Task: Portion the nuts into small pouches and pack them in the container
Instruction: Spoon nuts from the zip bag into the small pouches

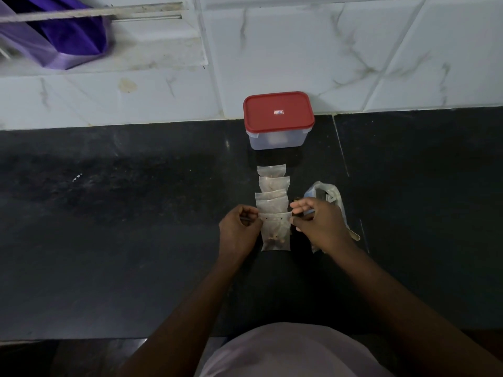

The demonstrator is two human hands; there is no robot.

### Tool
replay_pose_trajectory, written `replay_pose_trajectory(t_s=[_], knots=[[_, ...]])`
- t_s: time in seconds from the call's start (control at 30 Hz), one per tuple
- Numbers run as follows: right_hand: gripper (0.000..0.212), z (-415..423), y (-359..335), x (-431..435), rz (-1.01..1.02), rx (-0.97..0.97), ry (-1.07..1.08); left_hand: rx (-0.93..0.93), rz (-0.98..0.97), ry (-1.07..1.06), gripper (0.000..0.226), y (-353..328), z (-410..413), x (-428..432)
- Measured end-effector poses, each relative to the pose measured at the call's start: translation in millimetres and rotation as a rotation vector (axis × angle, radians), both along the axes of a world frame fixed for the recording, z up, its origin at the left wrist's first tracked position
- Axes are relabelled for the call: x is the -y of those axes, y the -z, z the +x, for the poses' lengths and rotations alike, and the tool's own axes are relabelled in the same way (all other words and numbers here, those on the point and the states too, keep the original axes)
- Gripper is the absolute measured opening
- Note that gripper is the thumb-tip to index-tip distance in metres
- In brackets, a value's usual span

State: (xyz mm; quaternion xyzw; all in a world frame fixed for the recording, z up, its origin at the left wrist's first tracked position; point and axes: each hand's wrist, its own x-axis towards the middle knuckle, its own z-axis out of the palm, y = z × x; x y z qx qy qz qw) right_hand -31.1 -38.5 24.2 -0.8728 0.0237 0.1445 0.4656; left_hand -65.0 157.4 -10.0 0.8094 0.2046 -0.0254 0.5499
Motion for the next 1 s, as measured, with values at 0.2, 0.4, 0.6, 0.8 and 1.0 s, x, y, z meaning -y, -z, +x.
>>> replay_pose_trajectory(t_s=[0.2, 0.4, 0.6, 0.8, 1.0], knots=[[0.027, -0.5, -8.4, 6.5, 0.049, 0.043, 0.023, 0.13, 0.06, 0.031, 0.022, -15.7, 1.4, 9.4], [0.021, 3.1, -16.7, 29.8, 0.019, 0.111, 0.067, 0.187, 0.06, 0.123, 0.012, -29.5, 9.2, 32.3], [0.018, 14.9, -19.4, 75.7, -0.066, 0.036, 0.251, -0.053, -0.02, 0.259, 0.014, -34.3, 25.0, 62.3], [0.022, 10.0, -19.3, 98.3, -0.252, -0.271, 0.077, -0.118, 0.005, 0.268, 0.025, -29.0, 29.5, 95.2], [0.014, -1.4, -10.2, 105.0, -0.258, -0.271, 0.046, -0.078, 0.088, 0.265, 0.017, -26.0, 26.9, 108.6]])
